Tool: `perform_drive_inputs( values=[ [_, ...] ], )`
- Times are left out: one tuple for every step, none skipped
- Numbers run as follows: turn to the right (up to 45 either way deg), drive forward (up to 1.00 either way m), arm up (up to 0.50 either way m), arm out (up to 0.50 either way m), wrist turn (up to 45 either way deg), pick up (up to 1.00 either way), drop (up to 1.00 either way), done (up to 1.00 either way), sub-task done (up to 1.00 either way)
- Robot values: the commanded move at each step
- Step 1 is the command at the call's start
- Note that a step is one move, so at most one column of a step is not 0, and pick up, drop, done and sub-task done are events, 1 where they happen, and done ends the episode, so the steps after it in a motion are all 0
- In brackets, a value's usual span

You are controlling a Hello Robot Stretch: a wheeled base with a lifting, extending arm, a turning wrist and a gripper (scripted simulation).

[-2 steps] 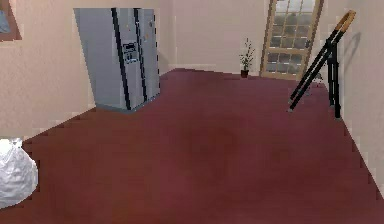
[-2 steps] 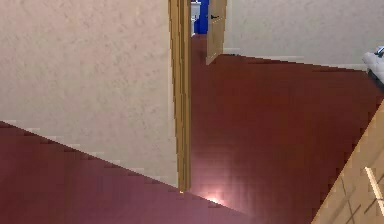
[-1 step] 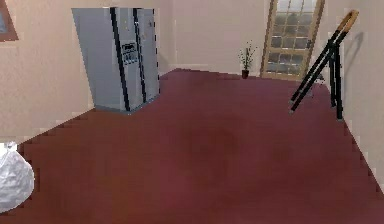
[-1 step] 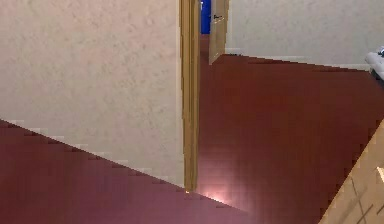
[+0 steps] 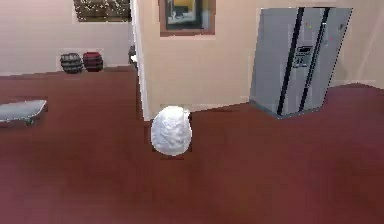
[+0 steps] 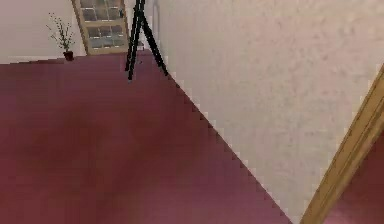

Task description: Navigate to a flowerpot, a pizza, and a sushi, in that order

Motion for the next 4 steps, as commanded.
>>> perform_drive_inputs(
  values=[
    [-42.0,0.00,0.00,0.00,0.0,0.00,0.00,0.00,0.00],
    [0.0,0.50,0.00,0.00,0.0,0.00,0.00,0.00,0.00],
    [-45.0,0.00,0.00,0.00,0.0,0.00,0.00,0.00,0.00],
    [-21.0,0.00,0.00,0.00,0.0,0.00,0.00,0.00,0.00]
  ],
)
